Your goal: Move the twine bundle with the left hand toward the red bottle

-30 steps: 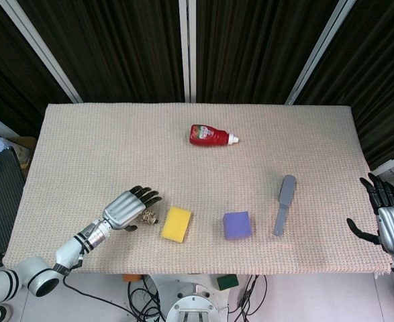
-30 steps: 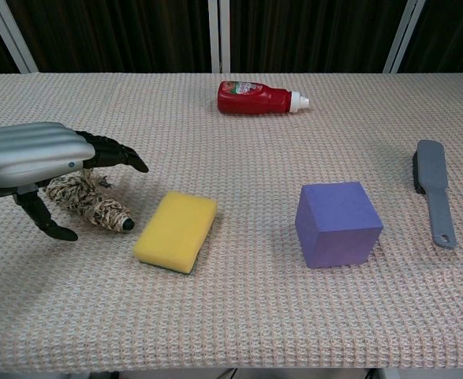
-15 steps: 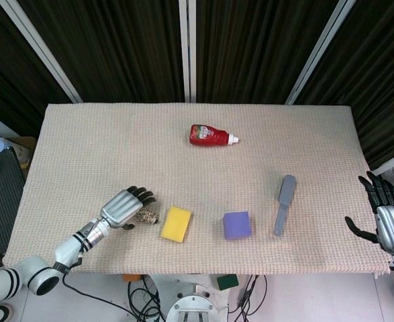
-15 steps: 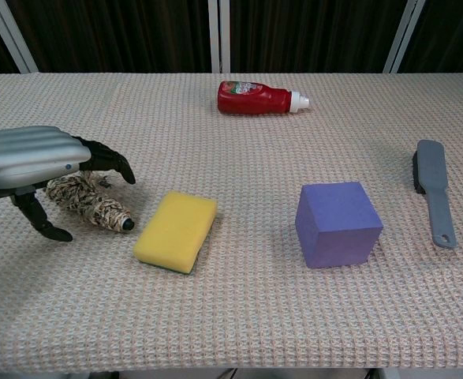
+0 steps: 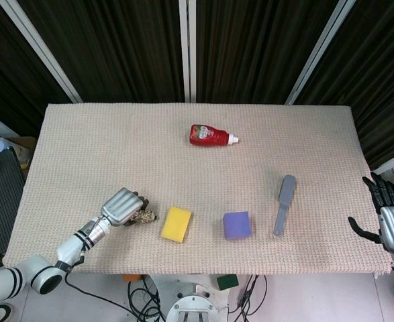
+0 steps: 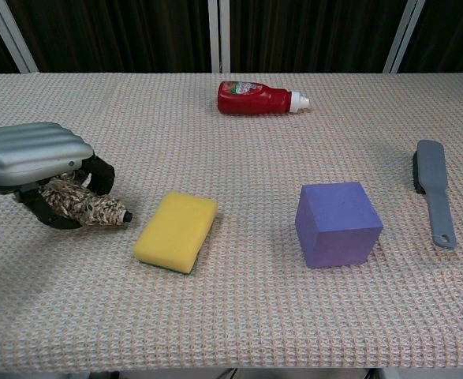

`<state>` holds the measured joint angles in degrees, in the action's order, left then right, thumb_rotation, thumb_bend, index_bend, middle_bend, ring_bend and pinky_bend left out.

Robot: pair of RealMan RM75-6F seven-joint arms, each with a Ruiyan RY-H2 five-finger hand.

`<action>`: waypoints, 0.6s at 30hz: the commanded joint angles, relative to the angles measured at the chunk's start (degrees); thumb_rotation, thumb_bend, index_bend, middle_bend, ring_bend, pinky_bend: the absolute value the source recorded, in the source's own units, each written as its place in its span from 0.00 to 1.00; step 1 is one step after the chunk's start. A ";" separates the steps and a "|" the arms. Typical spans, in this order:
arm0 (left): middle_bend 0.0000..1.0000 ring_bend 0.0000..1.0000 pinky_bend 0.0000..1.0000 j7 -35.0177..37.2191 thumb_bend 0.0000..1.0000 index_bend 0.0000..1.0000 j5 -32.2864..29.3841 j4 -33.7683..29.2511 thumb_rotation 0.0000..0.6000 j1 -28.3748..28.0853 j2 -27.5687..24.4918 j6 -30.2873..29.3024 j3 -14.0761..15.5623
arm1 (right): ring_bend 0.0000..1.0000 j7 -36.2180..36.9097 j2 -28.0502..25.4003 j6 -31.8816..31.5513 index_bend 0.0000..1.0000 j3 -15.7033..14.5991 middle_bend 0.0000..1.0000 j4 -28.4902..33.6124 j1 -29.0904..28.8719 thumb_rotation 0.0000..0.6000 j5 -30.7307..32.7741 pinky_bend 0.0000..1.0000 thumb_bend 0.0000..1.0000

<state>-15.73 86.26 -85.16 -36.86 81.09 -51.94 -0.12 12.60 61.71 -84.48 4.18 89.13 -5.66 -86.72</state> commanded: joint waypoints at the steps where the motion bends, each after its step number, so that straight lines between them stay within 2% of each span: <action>1: 0.66 0.60 0.83 0.38 0.31 0.69 -0.10 -0.83 1.00 -0.10 -0.73 -0.39 -0.17 | 0.00 0.03 0.04 0.09 0.00 0.01 0.00 -0.05 -0.04 1.00 0.02 0.00 0.32; 4: 0.67 0.61 0.83 1.66 0.31 0.70 0.14 -2.29 1.00 -0.93 -2.20 -0.71 -1.20 | 0.00 -0.01 0.10 0.08 0.00 0.03 0.00 -0.14 -0.10 1.00 -0.10 0.00 0.31; 7: 0.68 0.62 0.84 4.89 0.31 0.70 -0.35 -4.12 1.00 -3.05 -3.86 -0.18 -3.99 | 0.00 0.13 0.18 -0.03 0.00 0.09 0.00 -0.27 -0.09 1.00 -0.15 0.00 0.31; 12: 0.68 0.62 0.85 16.42 0.31 0.71 -4.98 -4.67 1.00 -10.33 -4.69 6.93 -11.50 | 0.00 0.13 0.05 0.19 0.00 0.18 0.00 -0.09 -0.22 1.00 -0.05 0.00 0.31; 14: 0.68 0.62 0.85 17.55 0.31 0.71 -6.54 -2.45 1.00 -13.64 -3.45 9.76 -13.89 | 0.00 0.04 -0.05 0.14 0.00 0.27 0.00 0.11 -0.26 1.00 -0.06 0.00 0.32; 18: 0.69 0.63 0.86 15.34 0.31 0.72 -11.77 8.49 1.00 -21.54 4.23 15.46 -17.67 | 0.00 -0.50 -0.05 0.67 0.00 0.16 0.00 0.56 -0.55 1.00 -0.20 0.00 0.31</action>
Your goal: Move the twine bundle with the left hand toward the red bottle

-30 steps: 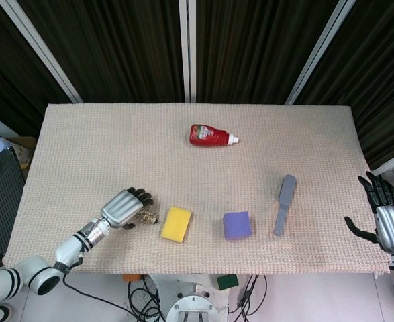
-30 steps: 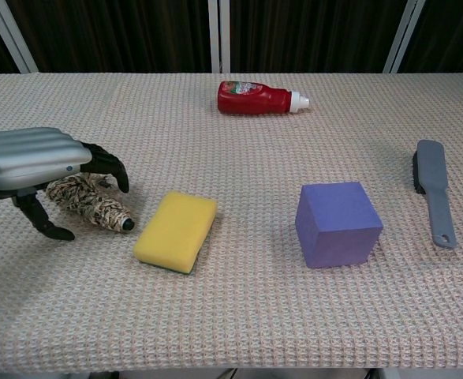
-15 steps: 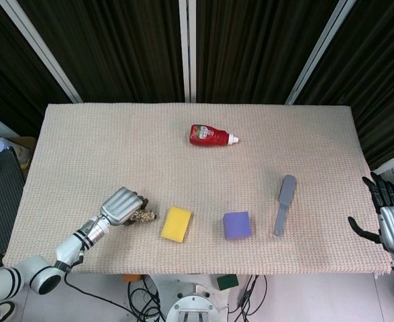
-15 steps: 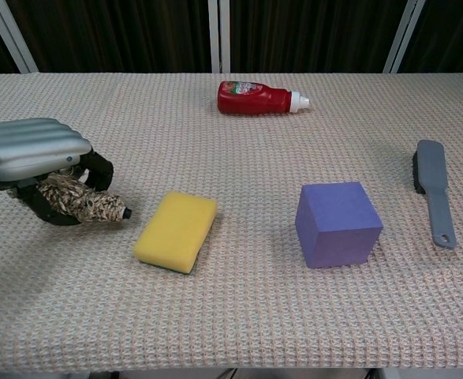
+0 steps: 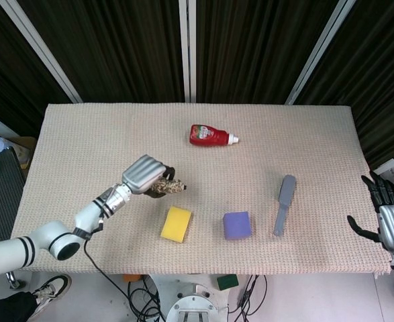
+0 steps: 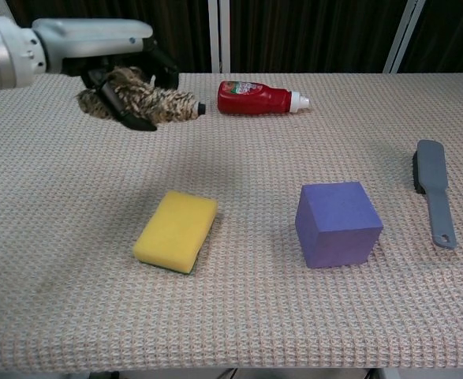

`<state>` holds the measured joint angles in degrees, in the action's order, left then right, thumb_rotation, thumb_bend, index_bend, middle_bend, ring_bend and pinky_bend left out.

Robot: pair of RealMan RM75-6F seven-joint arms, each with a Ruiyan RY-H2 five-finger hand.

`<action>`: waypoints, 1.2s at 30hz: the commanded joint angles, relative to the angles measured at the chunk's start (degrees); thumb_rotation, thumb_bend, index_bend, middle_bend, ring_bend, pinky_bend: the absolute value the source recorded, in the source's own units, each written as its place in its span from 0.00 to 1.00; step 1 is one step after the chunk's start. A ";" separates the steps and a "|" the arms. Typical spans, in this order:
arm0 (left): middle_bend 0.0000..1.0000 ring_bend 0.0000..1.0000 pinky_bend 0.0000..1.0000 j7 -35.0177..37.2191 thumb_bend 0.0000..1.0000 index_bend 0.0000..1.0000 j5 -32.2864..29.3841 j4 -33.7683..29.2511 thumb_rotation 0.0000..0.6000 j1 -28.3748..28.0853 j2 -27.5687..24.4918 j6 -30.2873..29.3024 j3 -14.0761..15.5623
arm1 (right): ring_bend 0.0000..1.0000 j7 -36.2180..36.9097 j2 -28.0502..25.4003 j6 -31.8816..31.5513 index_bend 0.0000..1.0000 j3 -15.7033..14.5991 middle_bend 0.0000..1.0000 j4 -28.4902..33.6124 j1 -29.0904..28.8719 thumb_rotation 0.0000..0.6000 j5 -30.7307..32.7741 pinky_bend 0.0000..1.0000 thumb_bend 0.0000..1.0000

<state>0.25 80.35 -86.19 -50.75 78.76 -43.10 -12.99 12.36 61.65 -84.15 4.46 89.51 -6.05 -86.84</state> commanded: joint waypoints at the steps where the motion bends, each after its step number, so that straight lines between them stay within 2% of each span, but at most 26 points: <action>1: 0.69 0.63 0.86 -0.45 0.31 0.72 -7.64 11.80 1.00 -9.21 8.32 8.33 -5.43 | 0.00 -0.39 0.02 0.50 0.00 -0.15 0.00 0.28 -0.24 1.00 -0.14 0.00 0.31; 5: 0.69 0.63 0.86 0.03 0.31 0.72 -12.45 20.67 1.00 -14.58 14.75 13.72 -6.39 | 0.00 -0.63 -0.12 0.46 0.00 -0.17 0.00 0.51 -0.25 1.00 -0.19 0.00 0.31; 9: 0.69 0.63 0.86 -0.51 0.31 0.72 -13.40 27.94 1.00 -17.76 19.94 14.92 -5.78 | 0.00 -0.15 -0.45 0.62 0.00 0.09 0.00 0.22 -0.17 1.00 0.56 0.00 0.31; 19: 0.69 0.63 0.86 -0.37 0.31 0.72 -13.86 36.84 1.00 -20.03 26.30 15.55 -3.87 | 0.00 0.36 0.31 1.89 0.00 0.04 0.00 -0.87 -0.73 1.00 0.91 0.00 0.32; 21: 0.66 0.60 0.84 0.60 0.29 0.66 -13.49 37.09 1.00 -20.02 26.89 15.31 -3.75 | 0.00 0.23 0.38 1.80 0.00 0.07 0.00 -0.92 -0.77 1.00 0.81 0.00 0.31; 23: 0.56 0.52 0.75 1.33 0.23 0.49 -12.74 36.85 1.00 -20.12 26.77 15.77 -3.29 | 0.00 0.20 0.35 1.70 0.00 0.14 0.00 -0.92 -0.73 1.00 0.91 0.00 0.31; 26: 0.27 0.30 0.54 3.04 0.09 0.12 -12.12 35.58 1.00 -20.26 25.68 17.62 -2.82 | 0.00 0.27 0.18 1.57 0.00 0.28 0.00 -0.88 -0.66 1.00 1.13 0.00 0.31; 28: 0.13 0.19 0.42 4.02 0.03 0.02 -11.72 35.08 1.00 -19.89 25.33 16.97 -2.85 | 0.00 0.29 0.10 1.48 0.00 0.33 0.00 -0.84 -0.59 1.00 1.24 0.00 0.31; 31: 0.04 0.10 0.30 5.50 0.00 0.00 -10.99 34.55 1.00 -19.10 25.12 15.25 -2.90 | 0.00 0.26 0.13 1.47 0.00 0.30 0.00 -0.86 -0.54 1.00 1.29 0.00 0.32; 36: 0.02 0.06 0.23 6.36 0.00 0.00 -8.87 31.92 1.00 -18.02 22.79 14.06 -1.57 | 0.00 0.44 0.18 1.52 0.00 0.31 0.00 -0.80 -0.58 1.00 1.27 0.00 0.31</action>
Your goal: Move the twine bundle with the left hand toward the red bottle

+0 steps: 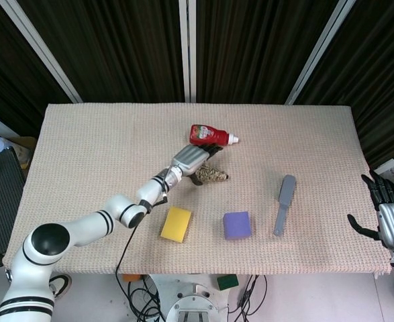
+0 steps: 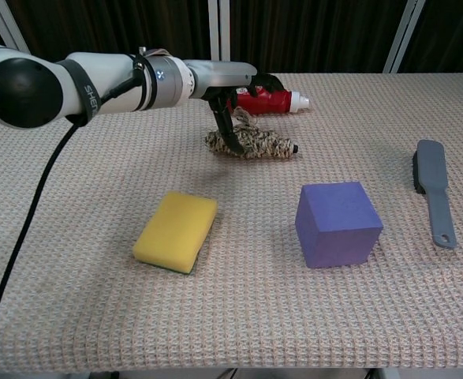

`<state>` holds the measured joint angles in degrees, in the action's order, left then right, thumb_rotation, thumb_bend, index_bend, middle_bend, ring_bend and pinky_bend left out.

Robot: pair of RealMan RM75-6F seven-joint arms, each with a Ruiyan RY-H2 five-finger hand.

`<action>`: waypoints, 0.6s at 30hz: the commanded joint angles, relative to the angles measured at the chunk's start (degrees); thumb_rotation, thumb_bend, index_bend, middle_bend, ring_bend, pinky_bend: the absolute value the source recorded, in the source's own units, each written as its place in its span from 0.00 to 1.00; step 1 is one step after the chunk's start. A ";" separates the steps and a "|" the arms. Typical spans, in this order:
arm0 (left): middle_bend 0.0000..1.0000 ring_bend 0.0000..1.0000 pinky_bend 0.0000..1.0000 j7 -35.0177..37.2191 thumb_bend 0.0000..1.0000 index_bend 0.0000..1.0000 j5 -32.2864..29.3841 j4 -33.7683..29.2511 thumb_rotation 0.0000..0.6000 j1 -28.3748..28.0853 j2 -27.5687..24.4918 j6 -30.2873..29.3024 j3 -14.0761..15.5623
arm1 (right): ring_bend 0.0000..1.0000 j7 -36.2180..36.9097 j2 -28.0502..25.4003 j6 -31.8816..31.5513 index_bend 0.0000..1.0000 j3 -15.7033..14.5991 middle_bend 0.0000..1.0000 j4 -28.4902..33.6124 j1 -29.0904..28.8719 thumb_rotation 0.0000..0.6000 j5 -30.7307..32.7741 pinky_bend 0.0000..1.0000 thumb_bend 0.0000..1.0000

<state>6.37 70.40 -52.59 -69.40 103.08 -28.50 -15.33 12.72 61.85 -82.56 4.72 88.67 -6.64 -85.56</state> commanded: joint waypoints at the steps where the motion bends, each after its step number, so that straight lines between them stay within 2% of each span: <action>1: 0.02 0.06 0.22 0.30 0.00 0.00 2.11 -3.55 1.00 1.35 -3.15 -1.76 1.19 | 0.00 0.24 -0.04 -0.23 0.00 0.11 0.00 0.09 0.04 1.00 -0.04 0.00 0.31; 4: 0.02 0.04 0.21 0.48 0.00 0.00 4.57 -10.51 1.00 5.48 -9.48 -8.15 2.17 | 0.00 0.63 -0.28 -0.65 0.00 0.17 0.00 -0.04 0.17 1.00 -0.25 0.00 0.32; 8: 0.02 0.03 0.20 0.30 0.00 0.00 5.08 -24.36 1.00 15.43 -21.83 -18.76 4.45 | 0.00 1.19 -0.45 -0.71 0.00 -0.15 0.00 -0.69 0.39 1.00 -0.48 0.00 0.31; 11: 0.02 0.03 0.20 -3.72 0.00 0.00 4.91 -35.37 1.00 25.00 -32.45 -27.62 8.82 | 0.00 1.35 -0.11 -0.39 0.00 -0.42 0.00 -1.57 0.43 1.00 -0.48 0.00 0.31; 12: 0.02 0.03 0.20 -5.36 0.00 0.00 5.38 -38.90 1.00 29.29 -35.75 -32.29 10.95 | 0.00 1.37 0.05 -0.25 0.00 -0.56 0.00 -1.94 0.45 1.00 -0.52 0.00 0.31; 15: 0.05 0.03 0.20 -7.78 0.00 0.01 7.58 -42.75 1.00 40.26 -39.51 -45.26 16.15 | 0.00 0.45 0.85 -0.19 0.00 -1.03 0.00 -3.88 0.53 1.00 -0.93 0.00 0.31; 18: 0.05 0.03 0.19 -7.54 0.00 0.03 9.09 -40.91 1.00 49.75 -38.21 -55.92 19.86 | 0.00 -2.63 1.88 0.21 0.00 -1.64 0.00 -6.04 0.78 1.00 -0.73 0.00 0.30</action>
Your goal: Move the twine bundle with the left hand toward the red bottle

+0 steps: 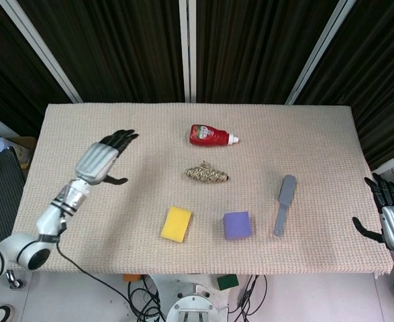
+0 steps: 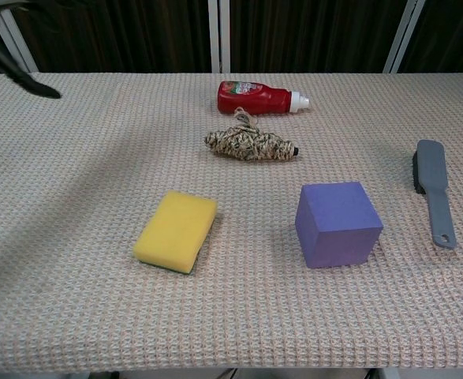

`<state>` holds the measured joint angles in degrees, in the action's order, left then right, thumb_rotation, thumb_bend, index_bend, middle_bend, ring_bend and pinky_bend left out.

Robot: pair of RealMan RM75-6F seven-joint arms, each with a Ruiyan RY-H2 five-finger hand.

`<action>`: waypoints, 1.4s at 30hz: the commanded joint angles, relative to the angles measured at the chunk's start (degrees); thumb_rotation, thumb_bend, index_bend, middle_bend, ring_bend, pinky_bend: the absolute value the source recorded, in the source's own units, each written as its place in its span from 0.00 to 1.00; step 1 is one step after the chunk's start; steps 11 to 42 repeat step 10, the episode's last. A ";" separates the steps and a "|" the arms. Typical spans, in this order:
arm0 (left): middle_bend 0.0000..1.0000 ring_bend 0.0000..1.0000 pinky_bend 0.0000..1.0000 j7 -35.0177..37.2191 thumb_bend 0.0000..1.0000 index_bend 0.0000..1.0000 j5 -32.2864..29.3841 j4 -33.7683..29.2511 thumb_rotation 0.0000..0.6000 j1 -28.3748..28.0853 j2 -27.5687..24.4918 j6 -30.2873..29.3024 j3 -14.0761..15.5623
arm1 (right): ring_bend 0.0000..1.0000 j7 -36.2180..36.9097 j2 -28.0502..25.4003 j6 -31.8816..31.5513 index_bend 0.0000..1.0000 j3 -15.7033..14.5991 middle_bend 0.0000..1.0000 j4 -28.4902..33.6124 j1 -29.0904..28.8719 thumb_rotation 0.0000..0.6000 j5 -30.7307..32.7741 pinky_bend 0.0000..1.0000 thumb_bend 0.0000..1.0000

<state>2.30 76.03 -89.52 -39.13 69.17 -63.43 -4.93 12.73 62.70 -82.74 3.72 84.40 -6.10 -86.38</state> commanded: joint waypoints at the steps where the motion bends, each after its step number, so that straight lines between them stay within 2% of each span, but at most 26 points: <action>1: 0.05 0.03 0.19 -3.21 0.00 0.05 3.78 -2.81 1.00 21.85 -3.40 -23.46 10.26 | 0.00 -3.33 1.20 0.76 0.00 -0.88 0.00 -2.10 0.31 1.00 0.27 0.00 0.30; 6: 0.05 0.03 0.19 -3.04 0.00 0.06 5.32 4.93 0.99 31.24 2.00 -32.47 12.53 | 0.00 -4.19 2.22 0.65 0.00 -1.19 0.00 -3.90 0.81 1.00 0.61 0.00 0.30; 10: 0.05 0.03 0.19 0.96 0.00 0.06 5.81 7.25 1.00 34.33 3.47 -34.51 11.97 | 0.00 -4.26 2.15 0.66 0.00 -1.31 0.00 -3.62 0.66 1.00 0.07 0.00 0.30; 42: 0.05 0.03 0.19 0.96 0.00 0.06 5.81 7.25 1.00 34.33 3.47 -34.51 11.97 | 0.00 -4.26 2.15 0.66 0.00 -1.31 0.00 -3.62 0.66 1.00 0.07 0.00 0.30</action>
